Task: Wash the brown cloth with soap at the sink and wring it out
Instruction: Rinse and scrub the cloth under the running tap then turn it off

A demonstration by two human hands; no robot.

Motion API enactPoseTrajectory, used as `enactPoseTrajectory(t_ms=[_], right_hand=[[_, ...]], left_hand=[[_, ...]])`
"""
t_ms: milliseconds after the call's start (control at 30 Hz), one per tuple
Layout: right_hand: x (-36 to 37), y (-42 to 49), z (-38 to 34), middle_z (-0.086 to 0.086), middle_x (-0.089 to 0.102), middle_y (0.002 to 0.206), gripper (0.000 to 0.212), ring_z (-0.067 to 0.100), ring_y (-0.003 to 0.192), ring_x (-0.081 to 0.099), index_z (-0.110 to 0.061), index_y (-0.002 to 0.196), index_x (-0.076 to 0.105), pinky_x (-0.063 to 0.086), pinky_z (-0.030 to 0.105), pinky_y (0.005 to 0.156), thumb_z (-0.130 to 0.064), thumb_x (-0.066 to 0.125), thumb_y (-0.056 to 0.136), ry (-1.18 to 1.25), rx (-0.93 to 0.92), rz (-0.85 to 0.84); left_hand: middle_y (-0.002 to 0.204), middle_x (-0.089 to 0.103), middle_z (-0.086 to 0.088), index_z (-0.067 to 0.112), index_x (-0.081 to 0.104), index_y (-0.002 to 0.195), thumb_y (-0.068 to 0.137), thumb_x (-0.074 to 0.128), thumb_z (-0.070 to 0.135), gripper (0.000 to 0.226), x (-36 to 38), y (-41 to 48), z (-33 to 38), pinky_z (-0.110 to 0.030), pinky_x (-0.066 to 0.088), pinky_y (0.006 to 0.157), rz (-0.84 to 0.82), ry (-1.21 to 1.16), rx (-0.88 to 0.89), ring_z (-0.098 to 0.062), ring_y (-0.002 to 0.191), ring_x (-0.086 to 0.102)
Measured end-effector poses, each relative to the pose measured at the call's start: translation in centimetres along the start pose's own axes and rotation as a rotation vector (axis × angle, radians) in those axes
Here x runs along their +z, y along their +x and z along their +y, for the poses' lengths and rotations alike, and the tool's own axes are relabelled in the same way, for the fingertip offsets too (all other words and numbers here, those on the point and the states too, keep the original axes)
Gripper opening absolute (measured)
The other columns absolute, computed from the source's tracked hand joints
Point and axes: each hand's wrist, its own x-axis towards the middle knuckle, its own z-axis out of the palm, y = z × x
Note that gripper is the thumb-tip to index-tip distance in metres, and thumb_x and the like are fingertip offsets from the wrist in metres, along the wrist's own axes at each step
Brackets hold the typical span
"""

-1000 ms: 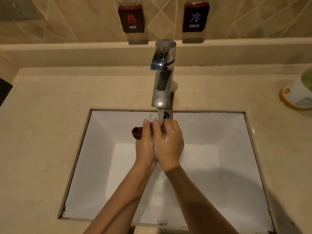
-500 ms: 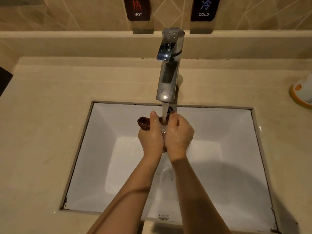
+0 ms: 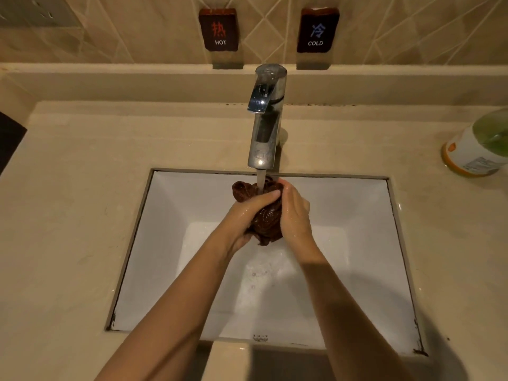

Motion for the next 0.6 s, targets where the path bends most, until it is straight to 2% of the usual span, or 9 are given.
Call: enactPoseTrajectory(t_ms=[67,133,200,267,333,367,433,500,600], right_hand=[[-1.1,-0.1,-0.4,0.008,0.056,0.122,0.054,0.024,0.116,0.051,-0.03,0.119,0.052,0.043,0.047,0.101,-0.062,0.019,0.089,-0.145,0.015,-0.118],[-2.4,-0.2,-1.4,0.007,0.059,0.116,0.048,0.023,0.112,0.052,-0.024,0.12,0.053,0.043,0.039,0.097,-0.053,0.025,0.094,-0.214,0.007,-0.149],[-3.8,-0.2,-2.9,0.001,0.057,0.104,0.039,0.016,0.101,0.051,-0.016,0.118,0.055,0.039,0.025,0.078,-0.041,0.031,0.099,-0.152,0.022,-0.052],[-4.7,-0.3,-5.0,-0.001,0.059,0.097,0.036,0.012,0.089,0.053,-0.012,0.11,0.059,0.037,0.021,0.065,-0.035,0.033,0.099,-0.053,0.007,0.09],[-5.1,0.0,-7.6,0.0,0.064,0.09,0.035,0.012,0.082,0.057,-0.012,0.1,0.061,0.044,0.018,0.067,-0.033,0.034,0.099,0.053,-0.032,0.153],[-5.3,0.3,-9.1,0.0,0.064,0.084,0.034,0.013,0.076,0.059,-0.013,0.094,0.061,0.048,0.023,0.067,-0.032,0.034,0.099,0.109,-0.04,0.136],[-5.3,0.9,-12.2,0.006,0.065,0.077,0.037,0.016,0.064,0.059,-0.01,0.091,0.061,0.052,0.028,0.057,-0.032,0.032,0.1,0.214,-0.001,0.03],[-5.0,1.3,-14.9,0.016,0.067,0.083,0.044,0.019,0.062,0.062,-0.002,0.103,0.06,0.055,0.025,0.052,-0.035,0.03,0.1,0.292,0.106,-0.125],[-3.9,1.6,-17.0,0.017,0.069,0.086,0.053,0.022,0.068,0.068,0.001,0.117,0.054,0.058,0.03,0.062,-0.042,0.028,0.1,0.418,0.239,-0.279]], left_hand=[[0.107,0.069,-0.018,-0.001,0.065,0.113,0.081,0.071,0.018,0.037,-0.1,0.2,-0.1,-0.042,0.05,0.096,0.027,0.052,0.015,-0.031,0.107,0.065],[0.108,0.069,-0.019,-0.002,0.066,0.111,0.078,0.073,0.019,0.04,-0.2,0.5,-0.4,-0.04,0.05,0.095,0.052,0.039,0.007,-0.032,0.106,0.064],[0.101,0.07,-0.016,0.002,0.069,0.104,0.078,0.073,0.02,0.031,-0.2,0.7,-0.7,-0.037,0.052,0.089,0.073,0.006,-0.016,-0.029,0.1,0.065],[0.095,0.07,-0.012,0.007,0.069,0.097,0.083,0.069,0.02,0.019,-0.1,0.7,-0.8,-0.034,0.053,0.083,0.067,-0.029,-0.037,-0.025,0.093,0.065],[0.095,0.07,-0.011,0.008,0.069,0.094,0.085,0.066,0.022,0.017,-0.2,0.7,-0.8,-0.033,0.054,0.081,0.074,-0.084,-0.051,-0.024,0.09,0.066],[0.097,0.069,-0.012,0.008,0.069,0.094,0.084,0.066,0.023,0.019,-0.2,0.7,-0.8,-0.033,0.053,0.081,0.078,-0.106,-0.052,-0.024,0.091,0.066],[0.098,0.069,-0.012,0.007,0.07,0.095,0.082,0.068,0.025,0.022,-0.3,0.6,-0.6,-0.032,0.053,0.081,0.073,-0.124,-0.043,-0.023,0.092,0.065],[0.091,0.072,-0.01,0.008,0.07,0.091,0.084,0.066,0.023,0.018,-0.2,0.3,-0.4,-0.029,0.055,0.074,0.066,-0.124,-0.042,-0.021,0.085,0.067],[0.081,0.074,-0.007,0.009,0.07,0.087,0.087,0.063,0.021,0.014,-0.2,-0.4,-0.3,-0.025,0.056,0.063,0.05,-0.131,-0.047,-0.017,0.074,0.071]])
